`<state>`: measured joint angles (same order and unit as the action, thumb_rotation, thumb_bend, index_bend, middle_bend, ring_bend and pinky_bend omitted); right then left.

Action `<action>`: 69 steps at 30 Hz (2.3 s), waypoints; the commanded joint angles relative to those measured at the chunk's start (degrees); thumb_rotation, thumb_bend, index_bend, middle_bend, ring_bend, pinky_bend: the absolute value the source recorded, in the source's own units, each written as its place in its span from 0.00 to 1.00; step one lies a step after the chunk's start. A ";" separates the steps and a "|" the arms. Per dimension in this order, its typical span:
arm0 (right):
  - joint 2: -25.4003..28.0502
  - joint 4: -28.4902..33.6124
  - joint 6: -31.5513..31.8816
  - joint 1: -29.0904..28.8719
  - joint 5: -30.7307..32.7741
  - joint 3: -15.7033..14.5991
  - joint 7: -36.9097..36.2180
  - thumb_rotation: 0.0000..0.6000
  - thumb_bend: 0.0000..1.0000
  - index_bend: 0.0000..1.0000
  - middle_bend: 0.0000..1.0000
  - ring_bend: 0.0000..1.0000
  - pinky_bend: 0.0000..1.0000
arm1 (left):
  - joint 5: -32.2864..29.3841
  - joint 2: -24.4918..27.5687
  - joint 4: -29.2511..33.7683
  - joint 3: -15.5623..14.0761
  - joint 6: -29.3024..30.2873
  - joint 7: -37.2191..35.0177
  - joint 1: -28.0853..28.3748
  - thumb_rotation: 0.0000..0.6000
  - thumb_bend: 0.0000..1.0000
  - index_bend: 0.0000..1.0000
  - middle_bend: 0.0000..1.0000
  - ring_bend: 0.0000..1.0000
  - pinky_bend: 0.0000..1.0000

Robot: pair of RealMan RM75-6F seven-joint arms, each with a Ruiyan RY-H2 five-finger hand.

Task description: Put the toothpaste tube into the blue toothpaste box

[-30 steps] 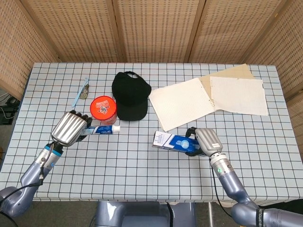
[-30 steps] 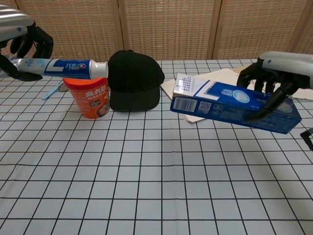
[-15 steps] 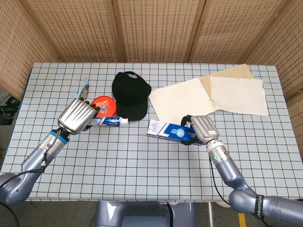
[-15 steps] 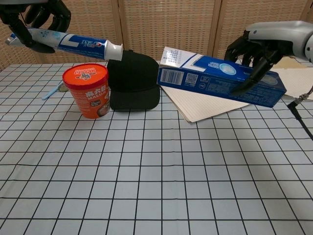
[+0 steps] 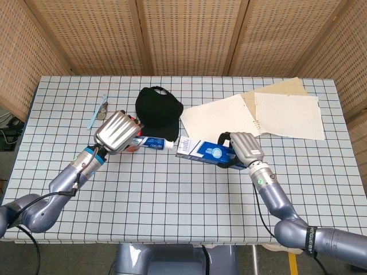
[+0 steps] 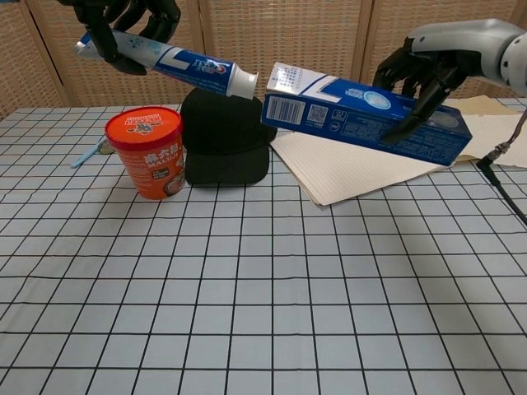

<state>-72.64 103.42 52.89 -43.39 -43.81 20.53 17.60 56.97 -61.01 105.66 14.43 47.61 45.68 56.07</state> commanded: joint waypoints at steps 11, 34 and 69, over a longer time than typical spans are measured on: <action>3.06 1.29 -0.57 -0.10 -0.88 -0.88 -3.88 1.00 0.20 0.67 0.51 0.56 0.64 | -4.37 -5.29 -1.74 -1.95 3.30 4.63 5.53 1.00 0.56 0.86 0.62 0.62 0.56; 6.11 3.43 -1.46 1.87 -4.26 0.43 -17.00 1.00 0.20 0.67 0.51 0.56 0.65 | 6.82 -12.44 -5.99 -3.27 10.97 12.79 11.75 1.00 0.54 0.81 0.54 0.57 0.51; 4.84 -5.26 1.63 11.89 -17.17 -2.84 -35.29 1.00 0.20 0.67 0.51 0.56 0.64 | 17.99 -10.73 5.36 -10.38 26.51 4.39 -2.18 1.00 0.00 0.15 0.00 0.01 0.12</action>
<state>-66.90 99.03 52.92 -32.36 -60.04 19.77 -20.46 75.66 -72.78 108.34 6.33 72.64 53.12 56.82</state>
